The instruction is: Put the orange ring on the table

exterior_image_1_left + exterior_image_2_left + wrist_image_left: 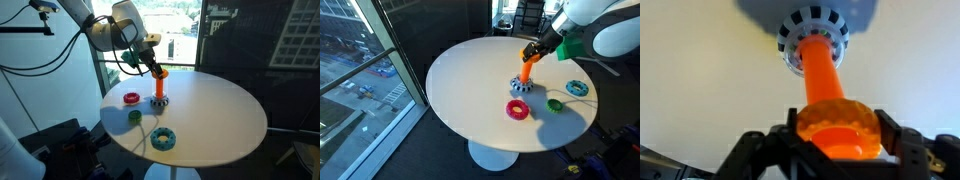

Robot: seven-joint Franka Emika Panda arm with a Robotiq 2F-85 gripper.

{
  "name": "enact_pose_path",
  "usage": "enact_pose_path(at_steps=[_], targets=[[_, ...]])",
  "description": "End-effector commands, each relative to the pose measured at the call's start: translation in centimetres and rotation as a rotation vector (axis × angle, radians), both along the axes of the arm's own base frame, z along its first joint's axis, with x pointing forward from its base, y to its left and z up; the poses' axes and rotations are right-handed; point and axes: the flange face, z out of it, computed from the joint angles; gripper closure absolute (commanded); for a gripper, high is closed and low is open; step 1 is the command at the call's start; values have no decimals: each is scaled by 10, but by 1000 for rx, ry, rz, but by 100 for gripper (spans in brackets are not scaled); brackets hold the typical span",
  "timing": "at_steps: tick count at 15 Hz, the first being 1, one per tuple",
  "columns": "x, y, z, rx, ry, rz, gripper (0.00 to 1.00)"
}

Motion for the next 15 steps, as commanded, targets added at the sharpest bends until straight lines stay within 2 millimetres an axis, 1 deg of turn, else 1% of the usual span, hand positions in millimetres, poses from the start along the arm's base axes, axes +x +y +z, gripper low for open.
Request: enact_pose_path(at_steps=[1, 5, 9, 12, 15], targets=[[-13, 0, 22, 16, -27, -8, 24], [-19, 3, 38, 32, -38, 13, 28], [-28, 10, 51, 46, -34, 57, 31], [-32, 18, 55, 64, -5, 99, 32], [-32, 19, 52, 73, 54, 143, 31]])
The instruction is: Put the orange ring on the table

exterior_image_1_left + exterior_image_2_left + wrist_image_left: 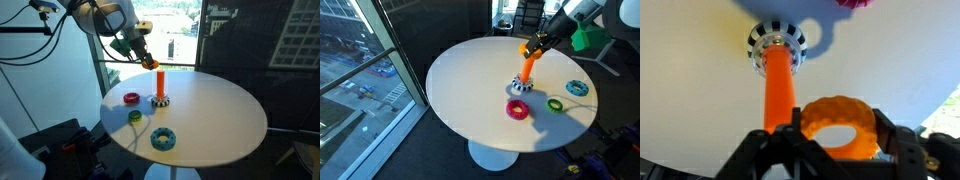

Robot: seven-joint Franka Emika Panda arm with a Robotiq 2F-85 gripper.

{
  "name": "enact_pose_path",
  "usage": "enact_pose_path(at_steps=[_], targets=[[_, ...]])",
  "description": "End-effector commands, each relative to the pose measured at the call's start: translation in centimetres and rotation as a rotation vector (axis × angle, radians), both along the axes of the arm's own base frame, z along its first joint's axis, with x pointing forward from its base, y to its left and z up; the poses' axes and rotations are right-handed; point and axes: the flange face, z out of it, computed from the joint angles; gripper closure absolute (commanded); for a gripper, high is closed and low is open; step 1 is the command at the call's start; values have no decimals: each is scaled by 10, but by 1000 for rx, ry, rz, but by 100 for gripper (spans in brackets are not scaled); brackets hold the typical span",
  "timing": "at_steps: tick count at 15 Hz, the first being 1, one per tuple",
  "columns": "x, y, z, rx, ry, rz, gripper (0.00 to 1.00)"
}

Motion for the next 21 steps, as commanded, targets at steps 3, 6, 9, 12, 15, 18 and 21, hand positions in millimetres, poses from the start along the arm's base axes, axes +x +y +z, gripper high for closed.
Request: enact_pose_path(at_steps=[3, 6, 9, 12, 15, 18, 21], targets=[[-4, -12, -6, -11, 113, 86, 31], [-4, -22, -19, -28, 202, 134, 33], [-4, -30, -33, -46, 283, 174, 34], [-5, -37, -47, -63, 362, 215, 33], [-5, -40, -67, -76, 422, 242, 33], [-7, -38, -87, -97, 468, 268, 31], [-10, -31, -106, -121, 497, 306, 31]])
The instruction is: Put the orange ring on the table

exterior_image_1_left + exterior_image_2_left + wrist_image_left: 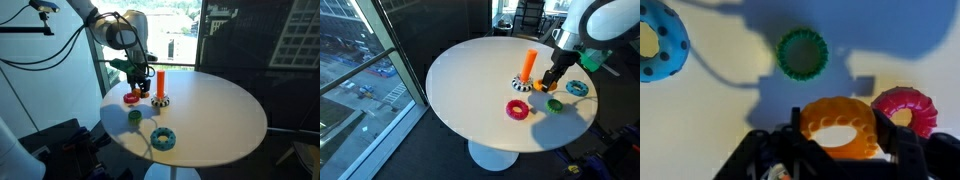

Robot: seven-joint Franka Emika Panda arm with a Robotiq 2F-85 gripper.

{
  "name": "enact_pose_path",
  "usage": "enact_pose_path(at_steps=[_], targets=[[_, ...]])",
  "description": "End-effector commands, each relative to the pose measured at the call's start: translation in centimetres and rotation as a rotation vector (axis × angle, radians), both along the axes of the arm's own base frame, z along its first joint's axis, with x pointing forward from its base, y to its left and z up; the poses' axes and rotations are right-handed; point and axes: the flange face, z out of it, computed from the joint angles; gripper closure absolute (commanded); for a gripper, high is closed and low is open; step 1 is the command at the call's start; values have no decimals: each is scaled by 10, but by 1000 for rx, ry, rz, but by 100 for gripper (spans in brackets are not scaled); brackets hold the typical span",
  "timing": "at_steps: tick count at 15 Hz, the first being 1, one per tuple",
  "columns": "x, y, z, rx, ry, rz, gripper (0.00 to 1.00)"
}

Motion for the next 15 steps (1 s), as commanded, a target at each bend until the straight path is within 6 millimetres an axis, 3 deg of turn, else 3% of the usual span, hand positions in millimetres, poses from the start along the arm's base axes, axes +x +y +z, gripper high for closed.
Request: enact_pose_path(at_steps=[1, 11, 13, 15], targets=[[4, 6, -15, -21, 38, 70, 30], [-2, 27, -52, -80, 15, 185, 18], [-1, 28, -57, -86, 12, 198, 14], [-1, 29, -61, -91, 10, 208, 4]])
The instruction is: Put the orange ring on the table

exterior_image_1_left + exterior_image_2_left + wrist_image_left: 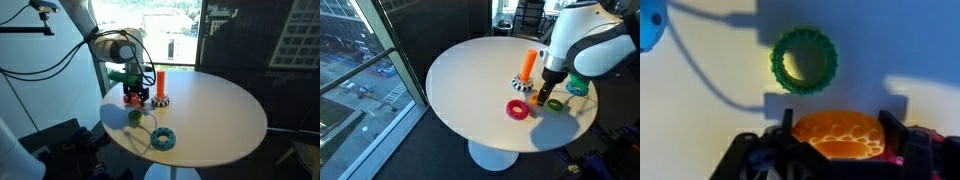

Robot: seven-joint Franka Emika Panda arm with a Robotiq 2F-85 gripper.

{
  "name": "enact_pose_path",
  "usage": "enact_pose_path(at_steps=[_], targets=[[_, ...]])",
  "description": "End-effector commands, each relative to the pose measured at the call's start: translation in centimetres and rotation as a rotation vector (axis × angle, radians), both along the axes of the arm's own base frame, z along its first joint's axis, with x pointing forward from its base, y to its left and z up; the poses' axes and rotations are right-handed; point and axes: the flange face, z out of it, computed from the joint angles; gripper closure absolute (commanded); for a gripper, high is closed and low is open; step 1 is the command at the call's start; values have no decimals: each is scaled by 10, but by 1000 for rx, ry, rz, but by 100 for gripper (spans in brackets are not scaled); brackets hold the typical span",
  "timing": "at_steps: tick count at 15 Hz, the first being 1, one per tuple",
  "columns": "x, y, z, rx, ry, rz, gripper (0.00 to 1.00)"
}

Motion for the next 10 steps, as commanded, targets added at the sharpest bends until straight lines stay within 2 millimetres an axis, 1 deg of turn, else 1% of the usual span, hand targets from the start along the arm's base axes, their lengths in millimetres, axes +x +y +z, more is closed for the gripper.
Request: enact_pose_path(at_steps=[1, 2, 5, 10], targets=[[4, 3, -4, -14, -13, 20, 2], [4, 3, -5, -16, -13, 24, 0], [3, 3, -5, -19, -4, 35, 0], [4, 1, 4, -17, 23, 21, 0]])
